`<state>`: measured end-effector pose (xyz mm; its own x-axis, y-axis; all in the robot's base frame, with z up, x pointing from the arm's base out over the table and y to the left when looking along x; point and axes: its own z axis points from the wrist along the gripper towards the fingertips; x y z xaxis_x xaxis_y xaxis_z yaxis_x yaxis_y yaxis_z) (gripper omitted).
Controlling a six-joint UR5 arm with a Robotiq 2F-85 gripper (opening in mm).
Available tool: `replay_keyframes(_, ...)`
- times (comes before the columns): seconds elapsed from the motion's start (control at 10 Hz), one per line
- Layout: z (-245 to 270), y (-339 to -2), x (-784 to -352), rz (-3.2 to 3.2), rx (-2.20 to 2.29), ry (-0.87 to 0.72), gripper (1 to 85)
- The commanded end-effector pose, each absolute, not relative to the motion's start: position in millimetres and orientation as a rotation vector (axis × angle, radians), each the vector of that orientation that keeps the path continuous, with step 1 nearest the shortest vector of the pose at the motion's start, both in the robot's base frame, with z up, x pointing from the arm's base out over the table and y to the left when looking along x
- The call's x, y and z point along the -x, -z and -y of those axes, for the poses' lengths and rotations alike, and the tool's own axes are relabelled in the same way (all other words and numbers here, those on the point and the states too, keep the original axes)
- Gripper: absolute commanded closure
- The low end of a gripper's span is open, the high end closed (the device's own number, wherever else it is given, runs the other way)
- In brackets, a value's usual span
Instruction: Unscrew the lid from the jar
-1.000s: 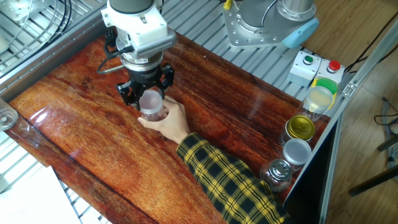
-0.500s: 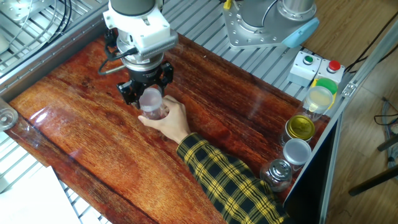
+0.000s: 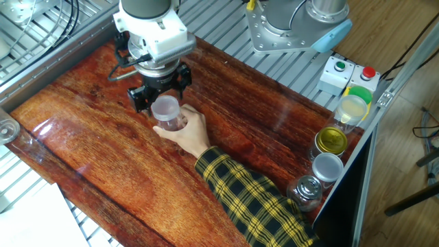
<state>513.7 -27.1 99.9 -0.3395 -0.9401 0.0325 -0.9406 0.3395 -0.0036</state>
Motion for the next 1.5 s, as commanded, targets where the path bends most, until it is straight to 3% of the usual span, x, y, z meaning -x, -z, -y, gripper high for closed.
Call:
replay_keyframes(0.0, 20.5, -109.0, -501.5, 2.756, -1.454, 0.082, 9.0)
replay_keyframes(0.2, 28.1, -109.7, -521.7, 2.937, -1.202, 0.013, 14.7)
replay_keyframes(0.4, 29.7, -111.1, -528.3, 3.041, -0.939, 0.009, 15.0)
replay_keyframes(0.8, 4.0, -114.4, -521.9, 3.123, -0.513, 0.219, 15.3)
replay_keyframes(1.0, -2.4, -112.4, -523.6, 3.132, -0.433, 0.269, 15.3)
replay_keyframes(1.4, 14.9, -99.1, -533.3, 3.154, -0.436, 0.212, 12.3)
